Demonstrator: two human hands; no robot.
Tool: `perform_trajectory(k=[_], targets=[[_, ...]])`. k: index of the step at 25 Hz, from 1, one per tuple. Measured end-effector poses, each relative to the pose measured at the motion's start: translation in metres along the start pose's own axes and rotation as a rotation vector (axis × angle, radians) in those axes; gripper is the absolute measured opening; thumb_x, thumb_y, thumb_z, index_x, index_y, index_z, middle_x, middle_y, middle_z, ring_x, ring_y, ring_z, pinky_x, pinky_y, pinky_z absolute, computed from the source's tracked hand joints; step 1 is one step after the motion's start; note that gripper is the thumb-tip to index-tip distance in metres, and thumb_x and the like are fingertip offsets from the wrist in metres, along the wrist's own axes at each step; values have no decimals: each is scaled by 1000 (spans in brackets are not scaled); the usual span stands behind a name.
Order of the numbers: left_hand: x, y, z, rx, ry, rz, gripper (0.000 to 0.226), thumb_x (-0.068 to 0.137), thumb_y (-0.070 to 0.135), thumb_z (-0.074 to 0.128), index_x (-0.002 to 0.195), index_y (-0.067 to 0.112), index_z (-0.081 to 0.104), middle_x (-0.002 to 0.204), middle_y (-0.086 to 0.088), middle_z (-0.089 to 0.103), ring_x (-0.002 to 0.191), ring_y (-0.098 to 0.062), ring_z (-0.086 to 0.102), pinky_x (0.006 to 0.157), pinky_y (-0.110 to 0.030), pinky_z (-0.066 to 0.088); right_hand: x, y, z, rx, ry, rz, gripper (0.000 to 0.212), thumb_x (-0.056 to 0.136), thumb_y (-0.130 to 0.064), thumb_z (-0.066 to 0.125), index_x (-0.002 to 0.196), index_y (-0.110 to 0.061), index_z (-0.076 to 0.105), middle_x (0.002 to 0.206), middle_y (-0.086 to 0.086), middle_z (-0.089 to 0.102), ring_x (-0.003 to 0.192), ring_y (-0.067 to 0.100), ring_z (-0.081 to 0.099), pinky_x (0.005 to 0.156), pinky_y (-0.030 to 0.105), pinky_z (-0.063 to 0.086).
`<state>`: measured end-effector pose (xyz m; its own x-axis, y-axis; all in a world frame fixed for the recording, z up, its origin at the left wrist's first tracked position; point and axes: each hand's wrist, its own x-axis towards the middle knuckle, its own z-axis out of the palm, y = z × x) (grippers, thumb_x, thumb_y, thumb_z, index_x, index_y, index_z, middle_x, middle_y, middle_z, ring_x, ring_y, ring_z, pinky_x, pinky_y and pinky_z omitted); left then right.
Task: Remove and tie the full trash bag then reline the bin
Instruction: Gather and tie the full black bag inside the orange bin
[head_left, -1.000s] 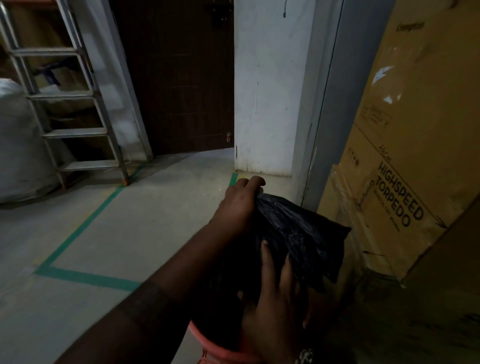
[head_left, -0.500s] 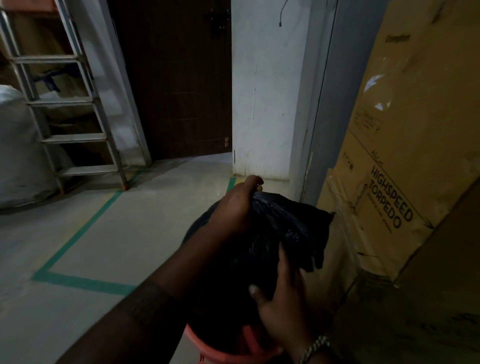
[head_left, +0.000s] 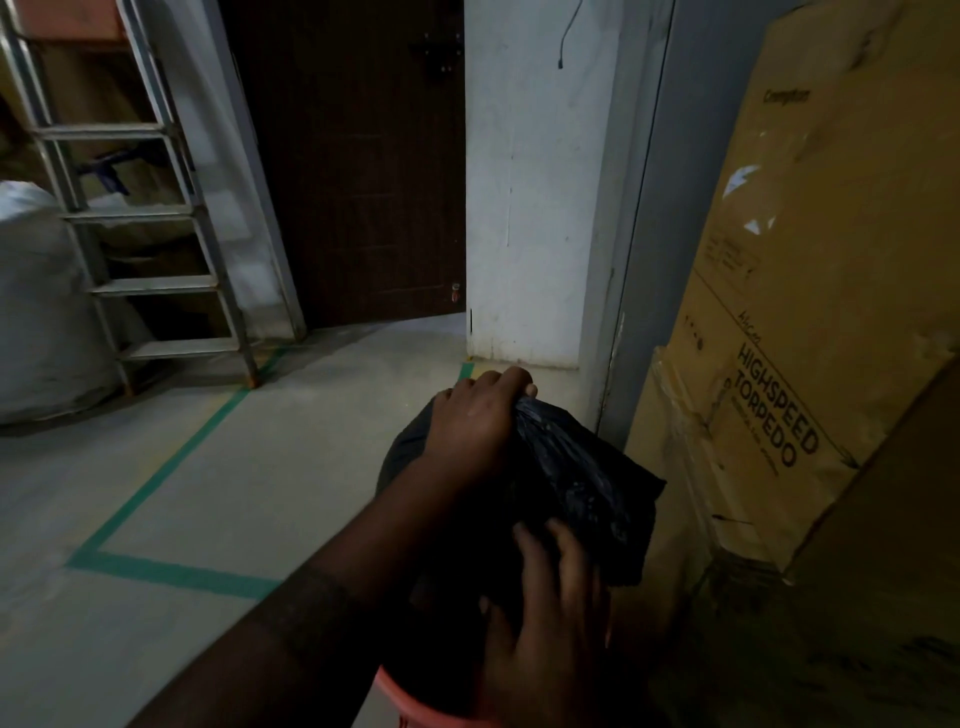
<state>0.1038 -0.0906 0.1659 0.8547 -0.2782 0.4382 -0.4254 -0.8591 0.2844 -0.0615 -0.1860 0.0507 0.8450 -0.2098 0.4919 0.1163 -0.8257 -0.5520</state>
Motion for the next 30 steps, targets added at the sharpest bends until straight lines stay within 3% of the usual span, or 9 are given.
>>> perform_trajectory(k=[4, 9, 11, 13, 15, 17, 19, 24, 30], targets=[[-3, 5, -3, -83, -56, -37, 35, 86, 55, 35, 112, 36, 48, 107, 4, 58, 95, -27, 56, 81, -46, 48, 28, 5, -8, -21, -231, 130, 120, 70, -52, 71, 157, -52, -12, 163, 1, 20, 152, 35, 23, 117, 61, 31], [-1, 2, 3, -18, 5, -17, 23, 90, 44, 53, 111, 36, 47, 105, 5, 59, 93, -26, 57, 78, -41, 45, 25, 0, -19, 77, -297, 102, 85, 87, -58, 51, 155, -54, 1, 162, -7, 28, 150, 23, 29, 116, 53, 36], [0, -3, 3, 78, 44, -2, 21, 94, 44, 48, 113, 36, 47, 109, 5, 61, 98, -26, 56, 81, -42, 44, 32, -2, -31, 111, -168, -127, 57, 94, -42, 53, 149, -42, 39, 134, -5, 62, 123, 20, 59, 94, 46, 55], [0, -7, 3, 162, 61, 27, 20, 100, 44, 41, 115, 33, 49, 111, 4, 63, 100, -27, 56, 82, -42, 43, 44, -8, -42, 145, 78, -400, 36, 94, -20, 64, 130, -18, 67, 110, 2, 72, 103, 23, 67, 81, 43, 58], [0, -11, 1, 211, 42, 63, 23, 100, 44, 40, 116, 30, 50, 110, 2, 63, 99, -28, 56, 82, -42, 44, 73, -22, -57, 48, 68, -447, 50, 92, -24, 69, 141, -19, 58, 137, 7, 60, 131, 28, 54, 106, 48, 49], [0, -12, -3, 222, 43, 107, 24, 99, 43, 42, 116, 29, 52, 107, 1, 63, 95, -27, 54, 75, -39, 44, 107, -26, -63, -22, -229, -178, 90, 86, -45, 73, 159, -39, 21, 167, -2, 18, 156, 25, 17, 125, 50, 24], [-2, -10, -8, 212, 61, 135, 24, 100, 42, 42, 114, 26, 54, 101, 0, 63, 89, -27, 52, 69, -37, 42, 134, -18, -61, 67, -534, 30, 118, 76, -54, 81, 157, -51, -4, 171, -11, 0, 158, 23, 9, 126, 51, 23], [-4, -4, -12, 145, 55, 116, 35, 97, 45, 33, 112, 23, 54, 98, -2, 58, 86, -26, 50, 67, -41, 46, 148, -3, -55, 17, -583, 63, 119, 58, -72, 79, 153, -55, 10, 149, 1, 45, 136, 28, 48, 109, 49, 46], [5, 3, -4, 360, 206, 58, 38, 100, 49, 39, 99, 19, 62, 89, -8, 54, 74, -28, 50, 58, -33, 29, 115, -23, -51, 38, -431, 203, 61, 85, -49, 70, 130, -28, 35, 117, 3, 67, 100, 28, 69, 76, 39, 57]])
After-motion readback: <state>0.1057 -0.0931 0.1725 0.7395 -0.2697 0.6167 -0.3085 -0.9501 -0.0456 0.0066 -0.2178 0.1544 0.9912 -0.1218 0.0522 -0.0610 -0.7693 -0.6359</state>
